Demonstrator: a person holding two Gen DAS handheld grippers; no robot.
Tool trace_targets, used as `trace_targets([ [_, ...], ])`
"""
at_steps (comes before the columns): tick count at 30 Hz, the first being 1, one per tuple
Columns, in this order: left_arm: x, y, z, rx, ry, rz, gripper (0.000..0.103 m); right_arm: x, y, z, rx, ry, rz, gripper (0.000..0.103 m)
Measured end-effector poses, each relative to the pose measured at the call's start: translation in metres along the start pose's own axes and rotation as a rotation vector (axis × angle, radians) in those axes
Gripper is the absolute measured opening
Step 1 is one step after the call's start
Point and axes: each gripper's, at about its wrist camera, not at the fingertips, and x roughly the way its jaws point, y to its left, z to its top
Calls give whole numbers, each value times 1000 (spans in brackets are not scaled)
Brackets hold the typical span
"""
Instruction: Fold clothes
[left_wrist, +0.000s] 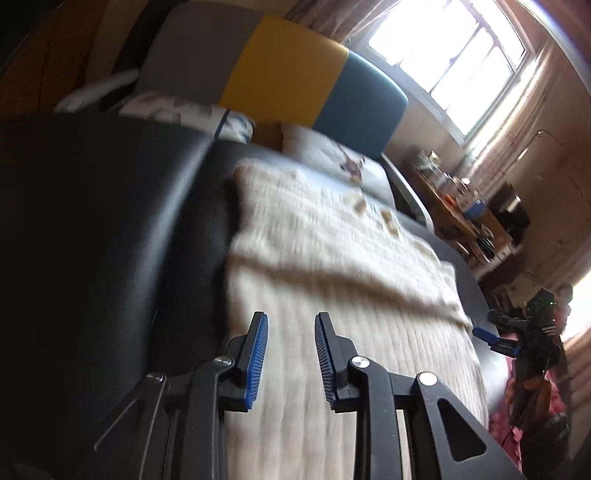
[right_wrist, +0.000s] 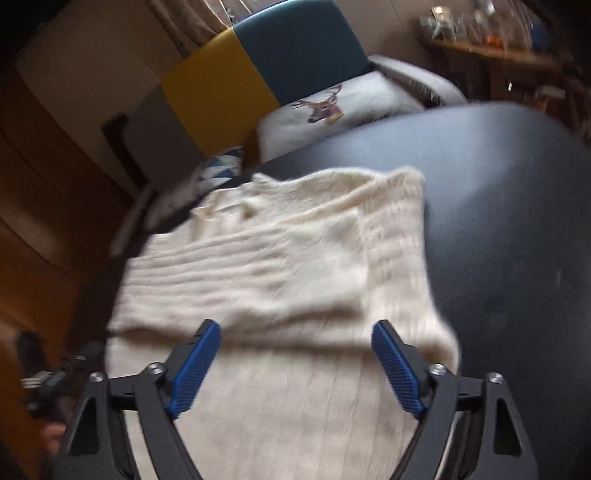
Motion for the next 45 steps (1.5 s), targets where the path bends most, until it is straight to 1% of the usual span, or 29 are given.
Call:
trace_targets([
  [1,-7,6,-11,0,16,-5,26,-11,-4,-11,27,16,61,95],
  [3,-21,15,-33,4,34,-10,27,-32,-18,-39,69,54,135,95],
  [6,-36,26,-61,-4,56,-33,29,-62,-41,-84,122,99,181,95],
  [8,-41,28,-72,-3,70,-62,31,-83,-56,-109,154,111,183,95],
  [9,-42,28,-76,0,75,-76,31,-92,-66,-123,185,116,207,95],
  [12,-46,29,-85,6,88,-119,34,-97,-84,-153,257,154,291,96],
  [13,-47,29,-88,8,93,-133,34,-97,-86,-161,268,142,333,96],
  [15,-49,29,-94,13,102,-162,36,-95,-88,-165,295,114,388,98],
  [17,-52,29,-100,17,111,-190,38,-84,-85,-166,313,104,487,100],
  [19,-54,30,-106,22,120,-219,38,-72,-77,-165,296,111,518,102],
  [20,-56,28,-109,34,125,-220,38,-70,-73,-163,282,103,530,103],
  [22,-59,23,-115,63,136,-216,38,-66,-63,-161,253,112,512,103],
  [25,-64,17,-124,105,152,-211,38,-66,-48,-160,196,129,443,103],
  [26,-63,14,-125,102,151,-210,38,-67,-40,-159,158,137,397,103],
  [27,-62,12,-125,96,150,-209,38,-65,-28,-159,89,149,333,103],
  [29,-58,8,-125,88,150,-211,38,-59,-10,-160,-28,154,246,103],
  [31,-57,3,-124,94,141,-195,38,-57,0,-165,-77,128,191,103],
  [34,-51,-6,-121,81,166,-178,37,-61,-4,-173,-69,66,186,103],
  [35,-49,-8,-121,80,174,-177,37,-65,-5,-177,-86,51,184,103],
  [36,-48,-10,-120,80,180,-164,34,-66,-5,-178,-90,44,163,103],
  [37,-46,-11,-120,80,187,-146,33,-68,-5,-179,-94,36,142,98],
  [38,-45,-13,-119,82,194,-128,30,-70,-5,-180,-98,30,121,89],
  [39,-43,-14,-118,86,204,-113,29,-75,-8,-183,-101,28,94,82],
  [41,-42,-17,-117,94,214,-82,30,-86,-13,-188,-106,25,41,56],
  [42,-41,-19,-117,99,219,-66,31,-91,-16,-190,-107,24,18,52],
  [43,-41,-21,-117,103,223,-50,31,-92,-21,-189,-89,26,32,51],
  [44,-40,-23,-116,107,228,-35,30,-89,-21,-187,-83,29,41,52],
  [45,-40,-25,-116,111,232,-19,27,-89,-20,-186,-92,33,37,53],
])
